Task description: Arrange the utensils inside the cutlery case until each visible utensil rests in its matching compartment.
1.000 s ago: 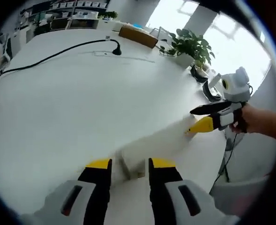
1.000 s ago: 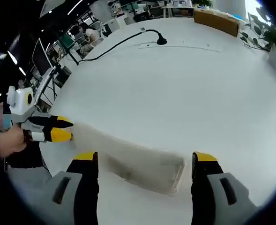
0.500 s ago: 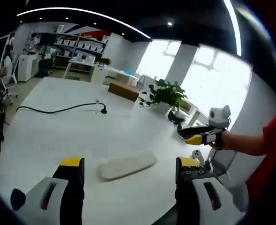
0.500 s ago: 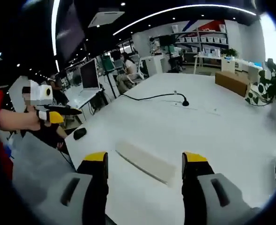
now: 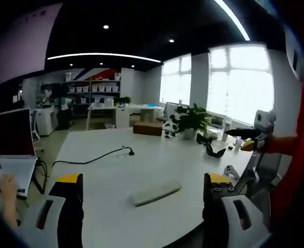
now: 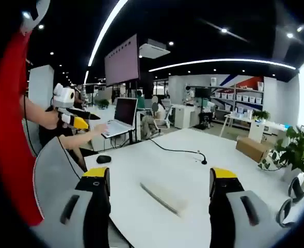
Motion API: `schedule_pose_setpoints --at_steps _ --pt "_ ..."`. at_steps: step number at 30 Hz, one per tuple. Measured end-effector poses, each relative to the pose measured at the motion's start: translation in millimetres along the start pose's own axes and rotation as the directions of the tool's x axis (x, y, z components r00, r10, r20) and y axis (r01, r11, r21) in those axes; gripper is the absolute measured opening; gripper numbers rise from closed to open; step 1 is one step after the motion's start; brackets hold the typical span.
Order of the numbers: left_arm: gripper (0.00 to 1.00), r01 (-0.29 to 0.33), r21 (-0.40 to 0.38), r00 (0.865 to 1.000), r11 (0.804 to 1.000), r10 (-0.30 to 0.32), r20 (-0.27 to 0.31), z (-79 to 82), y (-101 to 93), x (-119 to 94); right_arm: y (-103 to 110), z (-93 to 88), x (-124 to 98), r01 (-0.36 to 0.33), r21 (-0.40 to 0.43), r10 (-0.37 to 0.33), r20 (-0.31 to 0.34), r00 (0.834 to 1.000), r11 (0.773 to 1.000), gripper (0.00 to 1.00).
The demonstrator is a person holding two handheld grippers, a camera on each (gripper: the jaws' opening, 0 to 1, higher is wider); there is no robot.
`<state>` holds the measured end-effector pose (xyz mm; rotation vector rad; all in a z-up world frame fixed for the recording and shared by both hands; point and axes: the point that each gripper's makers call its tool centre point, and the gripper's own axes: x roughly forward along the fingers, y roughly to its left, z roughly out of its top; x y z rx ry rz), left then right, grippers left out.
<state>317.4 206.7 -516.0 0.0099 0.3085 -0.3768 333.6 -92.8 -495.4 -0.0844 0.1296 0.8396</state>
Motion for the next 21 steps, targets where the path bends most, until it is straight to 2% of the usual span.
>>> schedule_pose_setpoints --at_steps 2,3,6,9,11,15,18,21 --pt "1.0 -0.041 -0.009 0.999 0.999 0.041 0.014 -3.6 5.9 -19 8 8.1 -9 -0.007 0.046 0.005 0.048 0.999 0.999 0.83" --pt "1.0 -0.085 -0.023 0.996 0.996 0.086 0.023 -6.0 13.1 -29 10 9.1 -13 0.003 0.068 -0.007 0.063 0.998 0.998 0.84" --pt "1.0 -0.138 -0.06 0.99 0.989 0.14 0.032 -9.5 22.0 -43 12 6.5 -15 0.017 0.094 -0.024 0.07 0.997 0.995 0.83" --pt "1.0 -0.128 -0.044 0.99 0.991 0.13 0.051 -8.1 19.8 -46 16 5.9 -13 0.011 0.116 -0.019 0.069 0.997 0.993 0.82" --pt "1.0 -0.123 -0.03 0.991 0.992 0.124 0.054 -8.8 20.1 -44 20 6.1 -11 0.011 0.101 -0.017 0.054 0.998 0.995 0.83" --pt "1.0 -0.089 -0.037 0.995 0.995 0.091 0.051 -11.6 21.7 -28 20 14.3 -7 0.048 0.065 -0.05 0.036 0.998 0.997 0.84" --pt "1.0 -0.07 -0.008 0.996 0.998 0.07 0.063 -10.1 19.4 -22 22 25.0 -6 0.073 0.062 -0.076 0.045 0.996 0.995 0.85" --pt "1.0 -0.067 -0.006 0.996 0.998 0.067 0.066 -14.7 21.0 -21 24 20.1 -2 0.083 0.043 -0.084 0.023 0.996 0.996 0.85"
